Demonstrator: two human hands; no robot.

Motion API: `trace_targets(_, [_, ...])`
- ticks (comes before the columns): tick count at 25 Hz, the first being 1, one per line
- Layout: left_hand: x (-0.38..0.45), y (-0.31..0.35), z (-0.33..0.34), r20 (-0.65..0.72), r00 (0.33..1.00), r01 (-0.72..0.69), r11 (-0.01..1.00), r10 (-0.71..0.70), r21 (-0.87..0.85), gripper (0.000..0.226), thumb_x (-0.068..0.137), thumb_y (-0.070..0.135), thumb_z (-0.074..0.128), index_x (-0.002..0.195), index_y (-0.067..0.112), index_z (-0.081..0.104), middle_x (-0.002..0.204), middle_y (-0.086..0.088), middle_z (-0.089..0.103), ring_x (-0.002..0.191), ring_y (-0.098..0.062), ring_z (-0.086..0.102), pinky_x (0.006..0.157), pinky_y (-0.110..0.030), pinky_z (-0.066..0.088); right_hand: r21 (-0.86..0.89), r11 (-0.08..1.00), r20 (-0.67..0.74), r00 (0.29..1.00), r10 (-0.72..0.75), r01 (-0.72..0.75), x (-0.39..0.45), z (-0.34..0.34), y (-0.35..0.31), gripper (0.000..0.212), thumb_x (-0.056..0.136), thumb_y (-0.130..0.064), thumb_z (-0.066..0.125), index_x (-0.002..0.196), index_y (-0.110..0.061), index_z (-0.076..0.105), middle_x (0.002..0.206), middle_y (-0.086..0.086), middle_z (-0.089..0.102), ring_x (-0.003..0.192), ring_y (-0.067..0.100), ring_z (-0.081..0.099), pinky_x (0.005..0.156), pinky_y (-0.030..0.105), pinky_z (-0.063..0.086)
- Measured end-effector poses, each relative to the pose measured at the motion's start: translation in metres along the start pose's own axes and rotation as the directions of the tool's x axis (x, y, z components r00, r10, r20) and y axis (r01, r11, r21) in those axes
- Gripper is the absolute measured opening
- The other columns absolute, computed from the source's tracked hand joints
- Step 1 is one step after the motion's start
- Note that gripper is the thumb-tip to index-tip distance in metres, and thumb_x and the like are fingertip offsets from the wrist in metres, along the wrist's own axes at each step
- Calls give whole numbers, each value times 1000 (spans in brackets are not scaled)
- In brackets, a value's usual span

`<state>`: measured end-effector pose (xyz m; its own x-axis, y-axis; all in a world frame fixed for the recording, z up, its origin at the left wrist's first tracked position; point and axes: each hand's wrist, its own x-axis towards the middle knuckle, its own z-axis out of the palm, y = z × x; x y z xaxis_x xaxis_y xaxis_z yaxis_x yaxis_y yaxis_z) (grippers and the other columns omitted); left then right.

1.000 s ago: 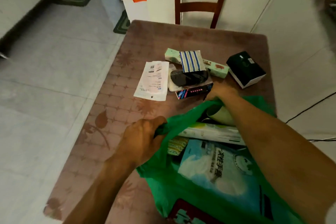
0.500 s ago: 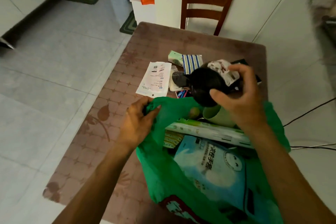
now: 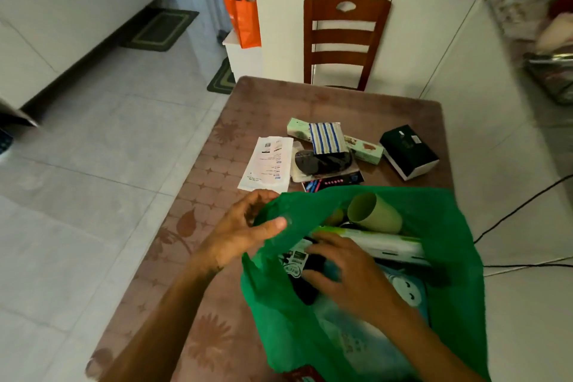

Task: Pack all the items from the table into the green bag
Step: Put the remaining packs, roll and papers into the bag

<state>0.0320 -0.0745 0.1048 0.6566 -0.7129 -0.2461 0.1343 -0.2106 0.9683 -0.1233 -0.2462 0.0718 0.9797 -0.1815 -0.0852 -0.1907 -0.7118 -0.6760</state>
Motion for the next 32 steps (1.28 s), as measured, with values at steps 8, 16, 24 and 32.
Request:
trace_targets(8, [186,-82,-24,-306,938,330,681,-161,653,68,76,45,70,131,20,41,131,-12,51,114,-31,51,96,-46,45,179,961,-352,899,262,-211,13,-20,9,11,88,-21,65,97,-26,69,105,-19,65,99,-1,60,80,14,51])
trace_targets(16, [238,-132,-24,-491,858,473,603,-150,642,37,83,36,61,111,11,59,112,-15,65,95,-35,62,82,-42,50,147,927,-378,847,374,-344,-13,-1,25,18,81,-32,62,96,-43,64,114,-27,59,98,-4,60,79,11,48])
trace_targets(24, [267,-130,-13,-375,875,479,650,-305,590,74,73,47,67,134,19,35,138,-13,43,130,-41,33,105,-56,29,58,937,-338,877,342,-344,-14,14,18,14,83,-40,60,94,-42,66,111,-30,60,98,-8,59,78,10,46])
trace_targets(32, [281,-138,-18,-424,855,514,593,-298,620,63,76,50,65,126,18,45,138,-14,44,127,-41,37,105,-62,24,5,939,-312,892,328,-343,-27,23,16,22,82,-57,50,98,-46,61,111,-31,59,104,-7,57,83,16,47])
